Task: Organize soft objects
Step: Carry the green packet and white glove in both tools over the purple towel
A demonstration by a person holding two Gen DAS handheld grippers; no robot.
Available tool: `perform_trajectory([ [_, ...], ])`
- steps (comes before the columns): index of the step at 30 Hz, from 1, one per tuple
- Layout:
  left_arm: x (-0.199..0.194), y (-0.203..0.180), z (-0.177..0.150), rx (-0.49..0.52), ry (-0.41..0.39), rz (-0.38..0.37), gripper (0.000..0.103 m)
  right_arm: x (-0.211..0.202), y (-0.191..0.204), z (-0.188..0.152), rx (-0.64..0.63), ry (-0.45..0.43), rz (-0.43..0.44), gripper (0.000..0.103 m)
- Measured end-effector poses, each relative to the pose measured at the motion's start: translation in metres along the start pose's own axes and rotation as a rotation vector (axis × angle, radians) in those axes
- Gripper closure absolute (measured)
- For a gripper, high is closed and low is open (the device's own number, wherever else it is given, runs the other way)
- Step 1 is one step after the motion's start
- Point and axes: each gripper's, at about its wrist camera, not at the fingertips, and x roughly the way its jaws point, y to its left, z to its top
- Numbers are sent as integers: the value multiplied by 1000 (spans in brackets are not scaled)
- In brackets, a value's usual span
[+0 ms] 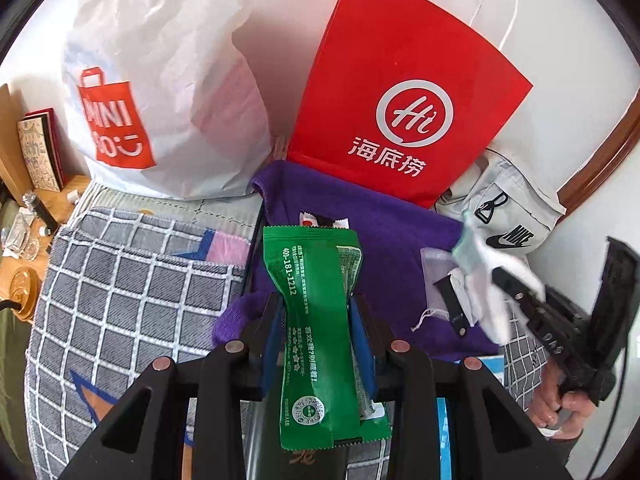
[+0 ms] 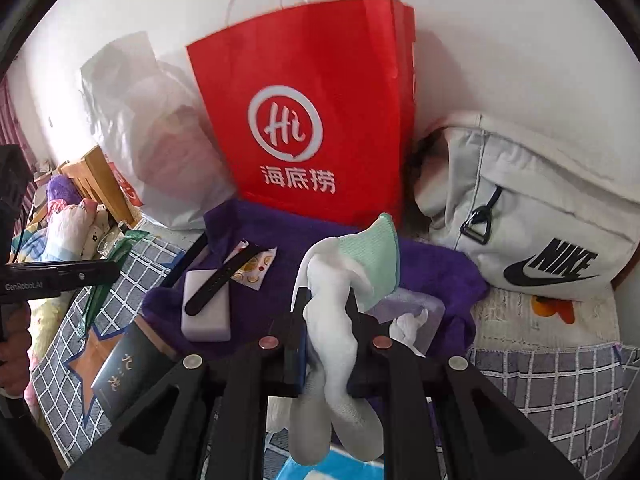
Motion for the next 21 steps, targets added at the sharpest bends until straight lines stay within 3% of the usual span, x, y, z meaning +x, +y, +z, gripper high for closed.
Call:
perform_trajectory([
  [11, 46, -21, 16, 8, 57, -58, 72, 46, -12, -9, 26, 75, 119, 85],
  [14, 61, -31, 20, 17, 77, -57, 72, 50, -8, -9, 12, 73, 121, 66],
  [15, 67, -35, 22, 25, 85, -54, 72, 52, -7, -9, 12, 69, 109, 54],
  [21, 97, -44, 26, 22, 131, -52, 72, 56, -15, -9, 39, 63, 130, 45],
])
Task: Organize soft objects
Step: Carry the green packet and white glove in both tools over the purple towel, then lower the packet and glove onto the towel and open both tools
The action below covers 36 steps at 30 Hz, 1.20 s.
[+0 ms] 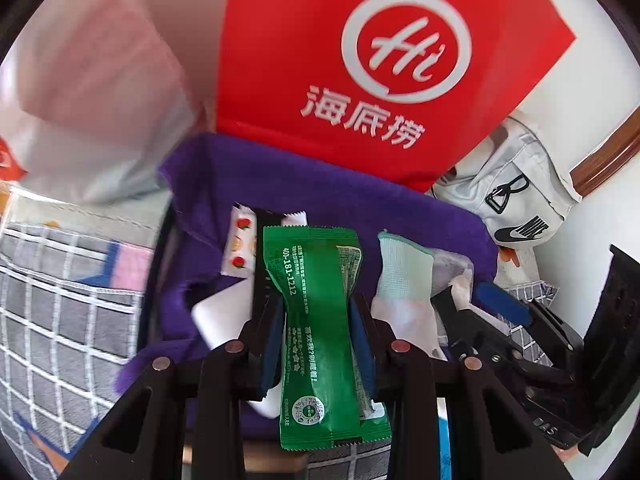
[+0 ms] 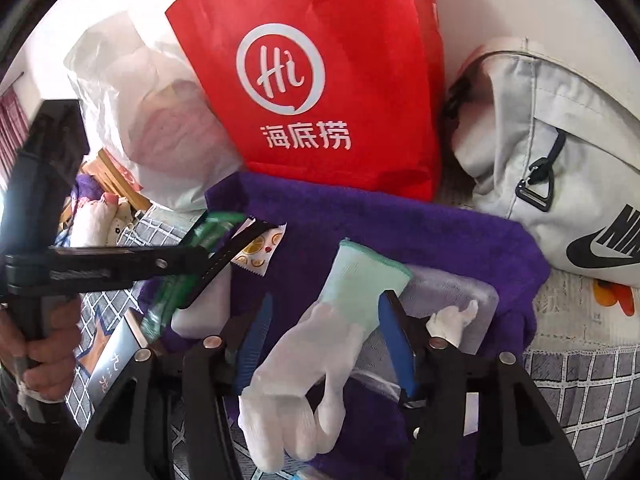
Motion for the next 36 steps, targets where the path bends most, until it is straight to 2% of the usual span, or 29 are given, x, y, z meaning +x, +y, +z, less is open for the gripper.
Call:
perform_trajectory([
  [2, 6, -1, 2, 6, 9, 11, 72, -2, -4, 0, 7, -15, -5, 42],
  [15, 28, -3, 4, 8, 54, 12, 69, -19, -20, 6, 58, -27, -19, 42],
  [19, 25, -5, 2, 15, 52, 24, 46, -23, -17, 6, 54, -38, -22, 42],
  [20, 23, -6, 2, 13, 49, 23, 45, -24, -16, 6, 51, -42, -21, 42],
  [27, -4, -7, -10, 8, 23, 38, 45, -43, -4, 0, 42, -69, -53, 42],
  [31, -33, -1, -22, -3, -26, 52, 45, -64, 13, -3, 44, -100, -39, 42],
  [36, -70, 10, -48, -17, -56, 49, 45, -90, 40, -24, 16, -110, -72, 42],
])
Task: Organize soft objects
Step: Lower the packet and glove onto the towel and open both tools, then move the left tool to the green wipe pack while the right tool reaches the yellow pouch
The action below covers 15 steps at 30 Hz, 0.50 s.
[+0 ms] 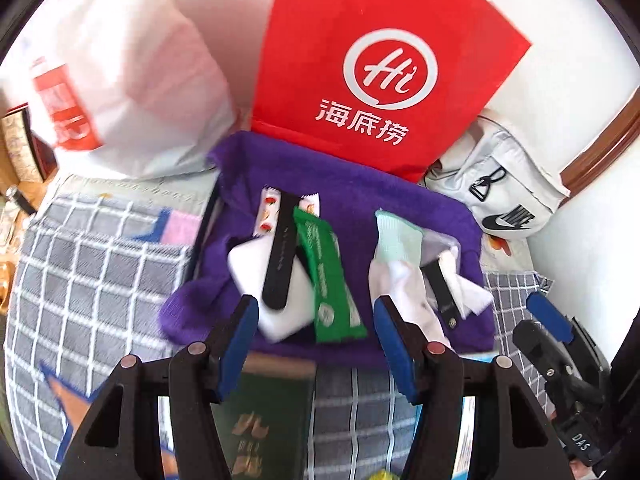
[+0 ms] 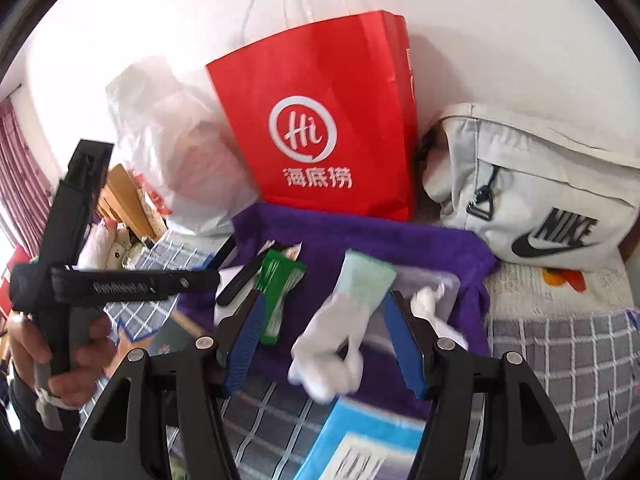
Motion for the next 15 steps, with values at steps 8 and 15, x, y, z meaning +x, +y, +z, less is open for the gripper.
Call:
perform_trajectory([
  [8, -49, 20, -59, 5, -25, 10, 45, -49, 32, -45, 7, 81, 50, 42],
  [15, -72, 39, -116, -28, -24, 10, 45, -87, 57, -94, -6, 82, 63, 29],
])
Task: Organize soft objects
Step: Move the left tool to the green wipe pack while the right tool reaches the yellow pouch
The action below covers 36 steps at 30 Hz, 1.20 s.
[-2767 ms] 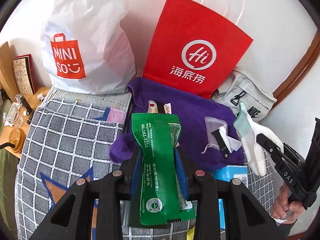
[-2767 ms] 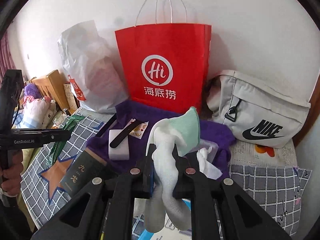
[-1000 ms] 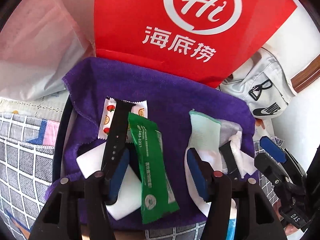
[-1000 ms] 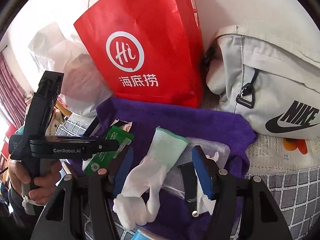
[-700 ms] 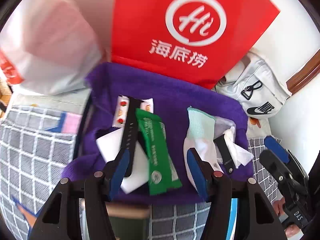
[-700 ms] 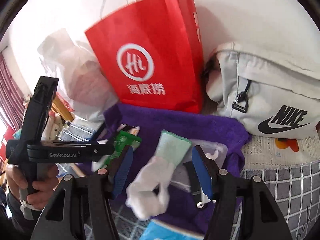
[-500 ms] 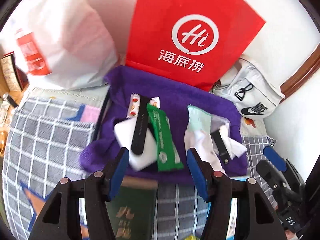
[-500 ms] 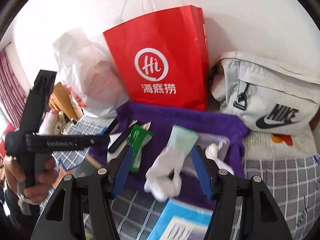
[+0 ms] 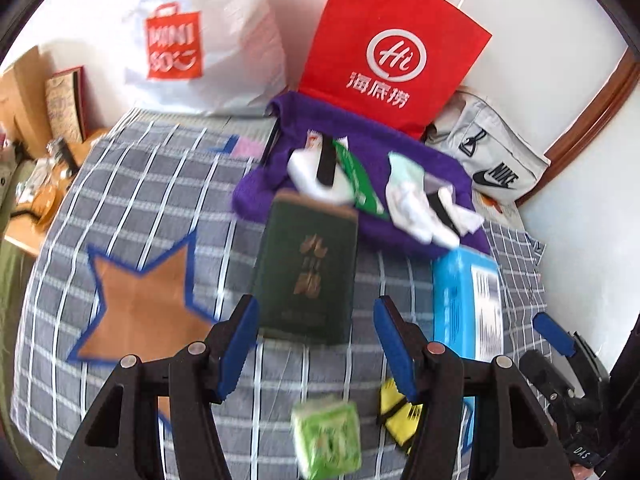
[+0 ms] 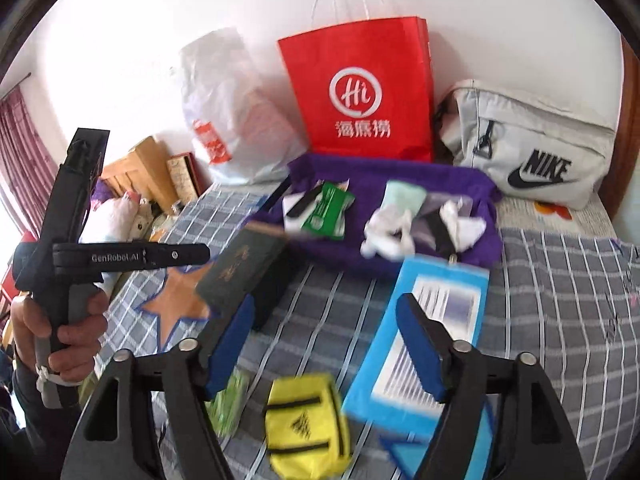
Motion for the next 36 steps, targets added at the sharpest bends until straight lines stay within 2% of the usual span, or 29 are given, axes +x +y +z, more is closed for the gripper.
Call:
perform_trajectory([
  [3, -4, 7, -19, -14, 4, -7, 45, -8, 7, -27, 7, 18, 28, 28],
  [7, -4, 19, -43, -47, 11, -29, 45, -9, 15, -61, 5, 54, 86, 21],
  [14, 8, 28, -73, -50, 24, -25, 45, 16, 26, -102, -64, 149, -3, 21],
  [22, 20, 33, -81, -41, 51, -43, 45, 44, 24, -110, -80, 214, -24, 21],
  [29, 25, 41, -85, -55, 61, -27, 45, 72, 26, -116, -88, 257, -46, 20],
  [32, 28, 42, -87, -57, 71, -22, 45, 78, 33, -118, -120, 251, -61, 16],
  [35, 31, 41, -89, -51, 84, -15, 45, 84, 40, -120, -168, 247, -97, 16],
  [36, 32, 40, -91, -47, 90, -8, 45, 85, 42, -121, -186, 241, -113, 19],
])
